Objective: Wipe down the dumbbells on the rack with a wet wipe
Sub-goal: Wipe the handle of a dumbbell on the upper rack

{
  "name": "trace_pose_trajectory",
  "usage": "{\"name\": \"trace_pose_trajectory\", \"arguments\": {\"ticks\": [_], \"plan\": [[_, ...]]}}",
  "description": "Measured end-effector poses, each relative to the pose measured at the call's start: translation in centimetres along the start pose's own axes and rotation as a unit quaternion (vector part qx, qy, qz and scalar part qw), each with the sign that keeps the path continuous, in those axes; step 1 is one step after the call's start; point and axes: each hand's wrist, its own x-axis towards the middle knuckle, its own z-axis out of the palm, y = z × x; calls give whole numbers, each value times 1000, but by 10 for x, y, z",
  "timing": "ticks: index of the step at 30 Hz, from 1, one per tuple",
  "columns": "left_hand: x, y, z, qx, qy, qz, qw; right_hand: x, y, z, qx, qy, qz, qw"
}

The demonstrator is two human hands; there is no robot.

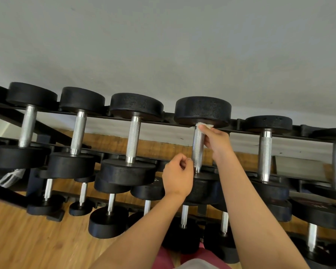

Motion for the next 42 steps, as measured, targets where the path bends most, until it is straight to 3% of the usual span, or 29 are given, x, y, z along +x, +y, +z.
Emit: {"name": "trace_pose_trajectory", "arguments": {"ticks": [3, 6, 19, 25, 31, 42], "plan": [[0, 0, 0, -3, 1, 0, 1000, -2, -1, -3, 28, -30, 11, 999], [0, -1, 0, -4, 1, 2, 1000, -4, 1, -8, 51, 11, -10, 999], [-1, 0, 1, 3, 7, -4, 1000, -7, -7, -17, -36, 12, -61, 997], [-1, 0, 2, 0, 7, 0, 1000, -13, 9, -34, -116, -59, -66, 989], [-1, 0, 1, 3, 11, 6, 1000, -13, 10, -21, -74, -76, -54, 993], [-1, 1, 1, 9, 12, -2, 1000, -10, 11, -15, -9, -15, -68, 998]]}}
